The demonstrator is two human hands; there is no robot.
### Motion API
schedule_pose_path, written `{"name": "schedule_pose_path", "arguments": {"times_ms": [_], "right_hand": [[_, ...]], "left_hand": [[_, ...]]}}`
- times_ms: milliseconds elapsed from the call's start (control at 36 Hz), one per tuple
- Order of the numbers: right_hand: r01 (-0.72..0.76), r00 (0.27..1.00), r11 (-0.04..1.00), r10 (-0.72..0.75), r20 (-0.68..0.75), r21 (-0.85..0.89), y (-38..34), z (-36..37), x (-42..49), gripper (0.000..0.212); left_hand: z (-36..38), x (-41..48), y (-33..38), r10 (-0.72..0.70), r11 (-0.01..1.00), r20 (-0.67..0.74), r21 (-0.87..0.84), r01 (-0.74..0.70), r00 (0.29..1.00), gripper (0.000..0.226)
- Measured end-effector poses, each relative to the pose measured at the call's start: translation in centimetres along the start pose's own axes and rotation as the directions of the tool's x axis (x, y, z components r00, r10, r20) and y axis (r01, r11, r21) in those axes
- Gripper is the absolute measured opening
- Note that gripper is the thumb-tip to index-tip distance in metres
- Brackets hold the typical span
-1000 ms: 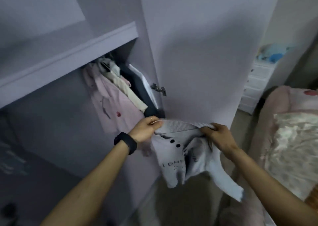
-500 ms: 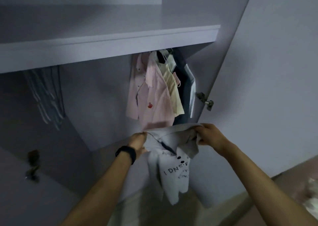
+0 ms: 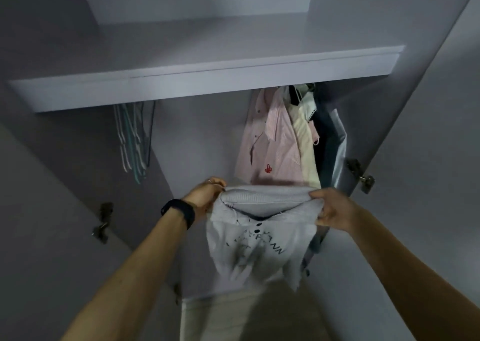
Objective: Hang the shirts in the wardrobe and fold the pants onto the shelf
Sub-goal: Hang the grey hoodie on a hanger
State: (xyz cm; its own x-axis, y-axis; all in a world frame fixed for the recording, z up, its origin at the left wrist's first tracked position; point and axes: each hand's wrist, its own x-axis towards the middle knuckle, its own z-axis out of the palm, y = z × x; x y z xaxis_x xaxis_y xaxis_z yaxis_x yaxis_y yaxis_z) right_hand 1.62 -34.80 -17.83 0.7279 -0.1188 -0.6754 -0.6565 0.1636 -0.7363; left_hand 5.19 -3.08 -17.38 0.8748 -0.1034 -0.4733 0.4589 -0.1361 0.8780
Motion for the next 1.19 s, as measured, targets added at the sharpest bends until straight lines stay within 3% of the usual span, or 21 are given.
{"name": "schedule_pose_path", "arguments": {"times_ms": [139,278,333,417,500,556,611,722,778,889,944,972,1028,1083,1139,1194], "right_hand": [[-0.034,0.990,0.999,0.039,0.138,-0.036,-1.1,0.9,0.7,0.017],[0.043,0.968,0.987,-0.003,0.251,-0.153,-4.0,3.4,1.8,0.030],[0.092,0.959,0.971,-0.027,0.281,-0.220,-5.4,4.8,1.8,0.042],[0.192,0.939,0.928,-0.079,0.334,-0.319,-6.6,6.3,1.0,0.049],[0.343,0.907,0.859,-0.198,0.371,-0.380,-7.8,6.8,0.7,0.042],[0.444,0.865,0.788,-0.253,0.434,-0.426,-8.5,6.8,0.3,0.025],[0.538,0.819,0.708,-0.313,0.480,-0.457,-8.7,6.5,0.4,0.009],[0.682,0.725,0.550,-0.418,0.548,-0.483,-7.8,6.6,1.4,0.013],[0.721,0.690,0.486,-0.440,0.575,-0.493,-6.8,7.1,1.6,0.008],[0.773,0.633,0.403,-0.533,0.561,-0.490,-4.8,8.5,1.2,0.017],[0.748,0.662,0.455,-0.567,0.491,-0.483,-3.9,9.1,1.1,0.015],[0.715,0.699,0.534,-0.537,0.472,-0.451,-3.5,9.3,0.9,0.016],[0.573,0.777,0.761,-0.385,0.498,-0.305,-2.9,10.0,0.5,0.029],[0.303,0.803,0.943,-0.176,0.570,-0.137,-2.6,10.4,-0.1,0.033],[0.131,0.824,0.991,-0.087,0.560,-0.038,-2.5,10.9,-0.1,0.031],[0.250,0.874,0.959,-0.165,0.456,-0.132,-2.1,11.3,0.3,0.024]], "left_hand": [[-0.1,-2.7,-0.1,0.133,0.985,-0.195,0.132,-0.108,0.972,0.040],[0.0,-5.6,2.7,0.117,0.932,-0.248,0.363,-0.019,0.962,0.028],[-0.3,-6.6,3.6,0.109,0.833,-0.226,0.553,0.036,0.968,0.028],[0.3,-8.7,3.4,0.082,0.715,-0.243,0.690,0.113,0.967,0.049],[0.1,-10.0,2.8,0.242,0.445,-0.262,0.885,0.133,0.934,0.034],[-0.5,-11.1,2.7,0.370,0.376,-0.290,0.916,0.144,0.883,0.033],[-1.0,-11.9,2.7,0.469,0.376,-0.319,0.916,0.141,0.824,0.035],[-1.5,-13.3,3.7,0.548,0.505,-0.411,0.857,0.104,0.728,0.037],[-1.3,-13.6,4.3,0.576,0.514,-0.403,0.855,0.068,0.711,0.040],[-0.4,-13.9,5.2,0.667,0.509,-0.353,0.859,-0.055,0.657,0.030],[-0.5,-14.0,5.6,0.693,0.514,-0.336,0.851,-0.110,0.638,0.025],[-0.7,-14.1,5.7,0.699,0.517,-0.334,0.847,-0.125,0.632,0.024],[-1.4,-14.2,5.7,0.692,0.526,-0.343,0.843,-0.118,0.635,0.023],[-2.3,-14.4,5.4,0.678,0.523,-0.357,0.849,-0.079,0.643,0.025],[-3.4,-14.7,5.1,0.664,0.534,-0.372,0.843,-0.063,0.648,0.025],[-4.2,-15.2,4.8,0.665,0.580,-0.391,0.807,-0.110,0.637,0.023]]}}
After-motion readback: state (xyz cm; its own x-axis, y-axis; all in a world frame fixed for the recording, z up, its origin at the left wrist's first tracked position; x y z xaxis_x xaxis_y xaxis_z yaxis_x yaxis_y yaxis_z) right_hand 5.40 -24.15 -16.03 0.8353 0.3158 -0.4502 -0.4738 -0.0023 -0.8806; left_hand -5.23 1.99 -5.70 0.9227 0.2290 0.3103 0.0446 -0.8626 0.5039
